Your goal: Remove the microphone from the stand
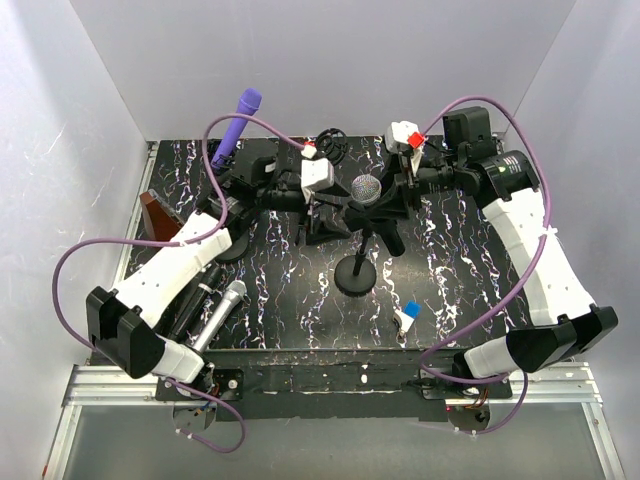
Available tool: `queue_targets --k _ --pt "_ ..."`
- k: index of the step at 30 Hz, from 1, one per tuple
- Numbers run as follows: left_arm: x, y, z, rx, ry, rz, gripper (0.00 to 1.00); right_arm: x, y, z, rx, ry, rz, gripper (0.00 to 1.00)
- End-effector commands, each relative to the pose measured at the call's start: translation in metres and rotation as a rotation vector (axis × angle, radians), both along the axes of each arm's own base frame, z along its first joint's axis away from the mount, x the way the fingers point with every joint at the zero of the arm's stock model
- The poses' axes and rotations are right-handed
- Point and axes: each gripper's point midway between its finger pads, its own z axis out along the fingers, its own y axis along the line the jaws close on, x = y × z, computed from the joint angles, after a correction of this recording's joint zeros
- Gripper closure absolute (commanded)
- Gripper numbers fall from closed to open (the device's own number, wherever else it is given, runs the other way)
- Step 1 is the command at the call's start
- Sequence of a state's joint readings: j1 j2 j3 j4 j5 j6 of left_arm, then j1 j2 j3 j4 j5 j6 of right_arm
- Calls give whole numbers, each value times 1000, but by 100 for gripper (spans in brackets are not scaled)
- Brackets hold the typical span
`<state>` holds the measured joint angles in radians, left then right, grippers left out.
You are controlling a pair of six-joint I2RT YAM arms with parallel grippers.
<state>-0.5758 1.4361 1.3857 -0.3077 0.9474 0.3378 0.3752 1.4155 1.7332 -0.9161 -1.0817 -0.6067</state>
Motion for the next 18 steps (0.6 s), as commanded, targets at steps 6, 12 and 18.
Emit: queue_targets --k 6,12,18 --pt "-4 -23 6 -23 -203 -79 2 -12 8 13 43 -177 121 99" --pt "-1 -28 -8 0 -163 -103 19 -3 10 15 52 -195 94 99" --pt "0 -35 -17 33 -87 -154 64 3 10 12 37 -194 78 99"
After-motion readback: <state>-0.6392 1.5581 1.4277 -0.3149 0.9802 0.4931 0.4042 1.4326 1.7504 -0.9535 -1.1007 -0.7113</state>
